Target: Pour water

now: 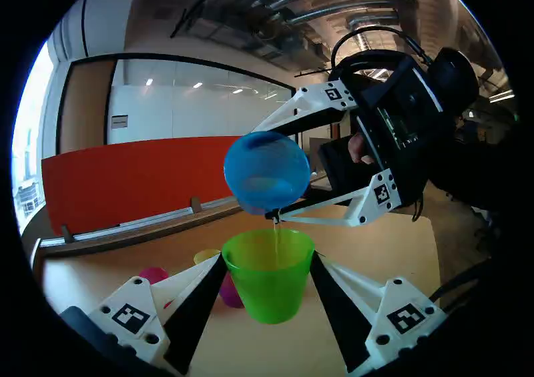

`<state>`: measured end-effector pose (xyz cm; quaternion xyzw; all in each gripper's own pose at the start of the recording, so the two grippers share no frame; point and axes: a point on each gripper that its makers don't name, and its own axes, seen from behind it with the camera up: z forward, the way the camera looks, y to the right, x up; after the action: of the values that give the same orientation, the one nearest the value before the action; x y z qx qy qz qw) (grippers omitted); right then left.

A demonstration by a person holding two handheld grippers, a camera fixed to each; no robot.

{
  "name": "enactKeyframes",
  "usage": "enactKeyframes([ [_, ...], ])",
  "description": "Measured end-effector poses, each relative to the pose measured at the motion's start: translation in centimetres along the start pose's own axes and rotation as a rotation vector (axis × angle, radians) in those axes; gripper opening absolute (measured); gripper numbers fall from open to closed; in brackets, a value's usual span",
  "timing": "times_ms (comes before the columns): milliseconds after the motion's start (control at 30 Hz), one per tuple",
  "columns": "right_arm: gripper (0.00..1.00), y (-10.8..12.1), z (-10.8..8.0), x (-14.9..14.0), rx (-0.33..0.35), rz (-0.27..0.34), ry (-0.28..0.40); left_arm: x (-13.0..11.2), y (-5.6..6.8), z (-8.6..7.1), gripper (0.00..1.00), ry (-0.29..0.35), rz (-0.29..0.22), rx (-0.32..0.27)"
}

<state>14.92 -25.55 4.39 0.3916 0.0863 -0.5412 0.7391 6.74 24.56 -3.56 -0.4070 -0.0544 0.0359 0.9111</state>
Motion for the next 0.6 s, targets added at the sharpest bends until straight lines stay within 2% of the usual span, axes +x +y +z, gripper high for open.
enactKeyframes([
  [600,0.91,0.42,0.32,0.43,-0.005,-0.062,-0.002,0.09,-0.1,0.11,0.88,0.003,-0.007,-0.001],
])
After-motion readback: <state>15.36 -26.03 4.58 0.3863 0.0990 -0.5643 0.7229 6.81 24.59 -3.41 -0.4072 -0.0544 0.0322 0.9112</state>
